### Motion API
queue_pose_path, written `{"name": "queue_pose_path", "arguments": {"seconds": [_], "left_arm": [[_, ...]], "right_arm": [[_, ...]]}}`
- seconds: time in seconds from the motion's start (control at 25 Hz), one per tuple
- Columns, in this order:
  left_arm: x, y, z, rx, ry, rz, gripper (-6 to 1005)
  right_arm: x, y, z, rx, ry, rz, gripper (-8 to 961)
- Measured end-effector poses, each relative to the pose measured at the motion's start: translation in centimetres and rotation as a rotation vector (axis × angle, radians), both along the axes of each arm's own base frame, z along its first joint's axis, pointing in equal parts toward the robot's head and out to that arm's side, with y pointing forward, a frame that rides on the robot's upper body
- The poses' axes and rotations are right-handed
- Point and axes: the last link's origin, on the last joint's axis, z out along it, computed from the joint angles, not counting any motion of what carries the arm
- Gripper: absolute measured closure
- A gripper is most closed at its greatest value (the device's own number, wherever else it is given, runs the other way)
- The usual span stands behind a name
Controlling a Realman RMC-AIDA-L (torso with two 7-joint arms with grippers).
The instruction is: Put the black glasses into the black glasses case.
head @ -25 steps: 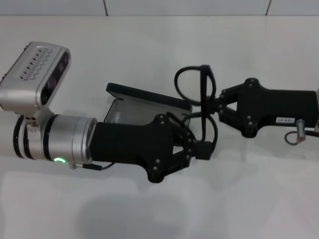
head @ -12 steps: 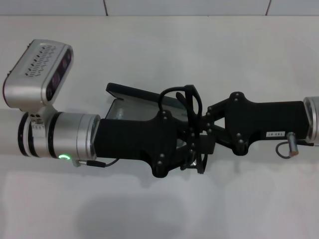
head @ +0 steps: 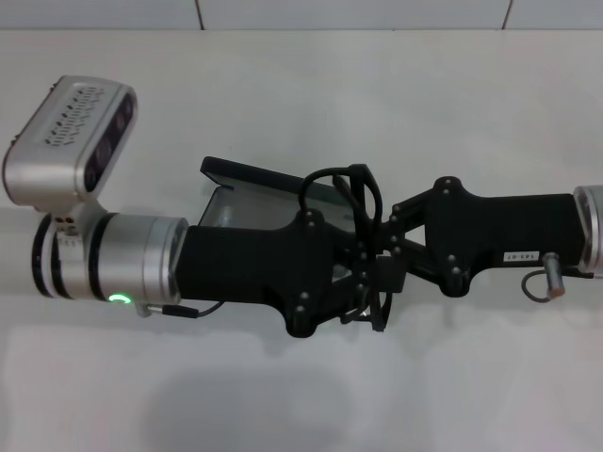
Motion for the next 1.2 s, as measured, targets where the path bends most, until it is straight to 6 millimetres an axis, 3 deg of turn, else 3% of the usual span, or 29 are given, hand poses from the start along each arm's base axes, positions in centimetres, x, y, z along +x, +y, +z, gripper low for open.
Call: {"name": "queue_pose_path", "arguments": {"seconds": [0.28,0.56,0.76,1.0,1.08,1.2], "left_arm": [[-1.5,-1.2,2.1,-0.002,0.002,-0.019,999],[-4.3,-2.4,4.0,-0.002,0.048,0.062,998],[-5.5,-3.3,4.1,-0.017,0.078,0.092,997],[-6.9,-4.5,3.4,-0.050,0.141,0.116,996],[-7.1,-4.6,3.2,-0.051,0.148,0.127,996],[-7.3,-5.0,3.0,-0.055,0.147,0.139,995]], "right_arm": [[0.0,0.9,0.5,0.068,-0.037,0.009,910],[-2.1,2.4,0.8,0.093,-0.235,0.049,908],[-5.9,4.3,0.2,0.083,-0.429,0.068,907],[-10.8,5.7,-2.1,0.091,-0.665,0.154,905],[-10.8,5.7,-2.1,0.091,-0.665,0.154,904],[-13.5,6.4,-3.9,0.127,-0.807,0.200,903]]}}
